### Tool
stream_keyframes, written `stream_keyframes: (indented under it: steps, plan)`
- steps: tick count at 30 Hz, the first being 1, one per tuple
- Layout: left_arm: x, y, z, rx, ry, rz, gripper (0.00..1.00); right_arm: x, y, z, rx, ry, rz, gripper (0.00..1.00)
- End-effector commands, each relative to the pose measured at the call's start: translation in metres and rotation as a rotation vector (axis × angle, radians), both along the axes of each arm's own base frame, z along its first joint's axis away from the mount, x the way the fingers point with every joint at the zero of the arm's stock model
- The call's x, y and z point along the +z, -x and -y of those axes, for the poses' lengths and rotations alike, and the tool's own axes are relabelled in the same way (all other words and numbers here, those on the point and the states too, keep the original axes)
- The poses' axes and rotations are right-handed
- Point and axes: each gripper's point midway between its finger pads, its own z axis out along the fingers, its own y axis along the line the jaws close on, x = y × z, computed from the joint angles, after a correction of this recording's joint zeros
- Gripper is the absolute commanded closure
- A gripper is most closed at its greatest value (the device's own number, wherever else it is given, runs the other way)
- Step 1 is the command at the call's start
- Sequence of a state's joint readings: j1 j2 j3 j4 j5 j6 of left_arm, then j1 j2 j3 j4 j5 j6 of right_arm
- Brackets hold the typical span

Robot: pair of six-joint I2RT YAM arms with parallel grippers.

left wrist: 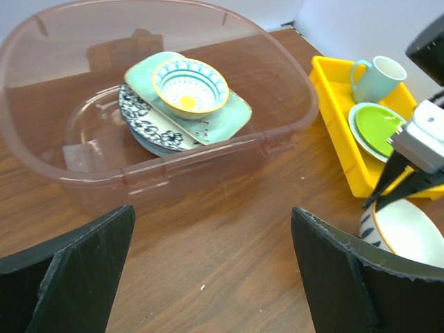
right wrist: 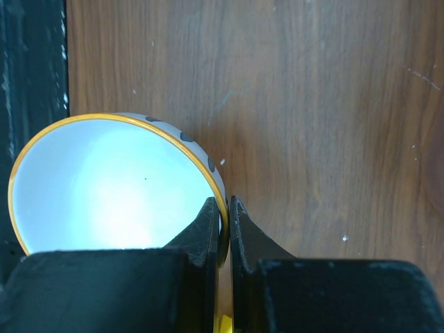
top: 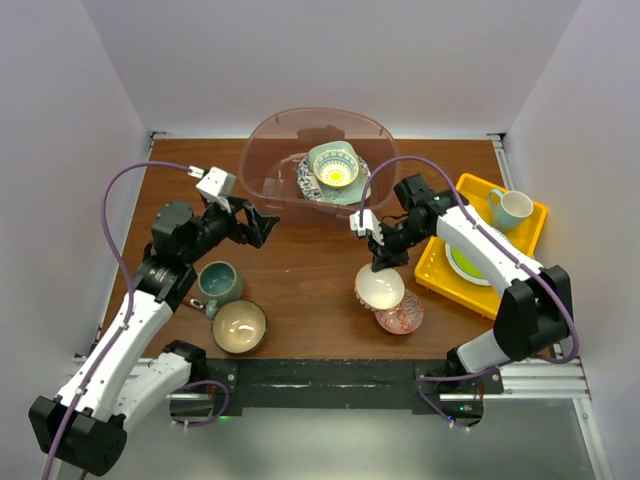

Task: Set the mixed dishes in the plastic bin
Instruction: Pick up the bowl from the center of the board.

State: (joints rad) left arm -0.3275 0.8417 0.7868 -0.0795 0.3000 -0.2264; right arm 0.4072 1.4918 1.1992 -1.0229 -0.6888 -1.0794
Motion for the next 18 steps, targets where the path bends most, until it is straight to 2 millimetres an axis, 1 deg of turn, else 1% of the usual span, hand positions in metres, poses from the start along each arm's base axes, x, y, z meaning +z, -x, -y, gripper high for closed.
stream_keyframes:
  steps: [1,3,5,6,9,14,15,18]
  plan:
    - [0.003,0.003,0.013,-0.078,0.05,0.0,0.0,0.025,-0.003,-0.018,-0.1,-0.107,-0.088,1.0]
    - [0.001,0.004,0.017,-0.092,0.066,-0.022,0.0,0.025,-0.005,-0.019,-0.135,-0.107,-0.102,1.0]
    - [-0.006,0.005,0.02,-0.099,0.088,-0.063,0.0,0.024,-0.011,-0.018,-0.175,-0.109,-0.099,1.0]
    - [-0.003,0.004,0.023,-0.112,0.104,-0.052,0.0,0.024,-0.012,-0.019,-0.187,-0.112,-0.101,1.0]
    - [-0.012,0.005,0.029,-0.135,0.142,-0.108,0.0,0.025,-0.017,-0.019,-0.237,-0.12,-0.098,1.0]
    - [-0.028,0.018,0.045,-0.206,0.236,-0.235,0.0,0.031,-0.021,-0.018,-0.286,-0.156,-0.103,1.0]
    - [-0.031,0.019,0.047,-0.209,0.241,-0.248,0.0,0.029,-0.023,-0.018,-0.3,-0.163,-0.097,1.0]
    - [-0.033,0.024,0.053,-0.195,0.233,-0.261,0.0,0.026,-0.027,-0.016,-0.338,-0.176,-0.09,1.0]
